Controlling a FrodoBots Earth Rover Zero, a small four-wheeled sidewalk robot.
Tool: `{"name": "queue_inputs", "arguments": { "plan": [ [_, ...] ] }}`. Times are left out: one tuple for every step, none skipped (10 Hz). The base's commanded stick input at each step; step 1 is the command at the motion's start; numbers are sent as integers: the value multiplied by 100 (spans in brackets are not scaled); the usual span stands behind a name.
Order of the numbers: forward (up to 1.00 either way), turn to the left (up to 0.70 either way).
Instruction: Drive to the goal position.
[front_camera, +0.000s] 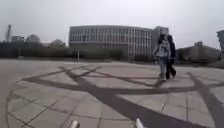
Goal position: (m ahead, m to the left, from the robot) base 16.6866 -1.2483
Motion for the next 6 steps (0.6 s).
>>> {"name": "queue_inputs", "arguments": {
  "plan": [
    [100, -38],
    [100, -38],
    [100, -38],
    [100, -38],
    [100, -38],
    [100, -38]
  ]
}}
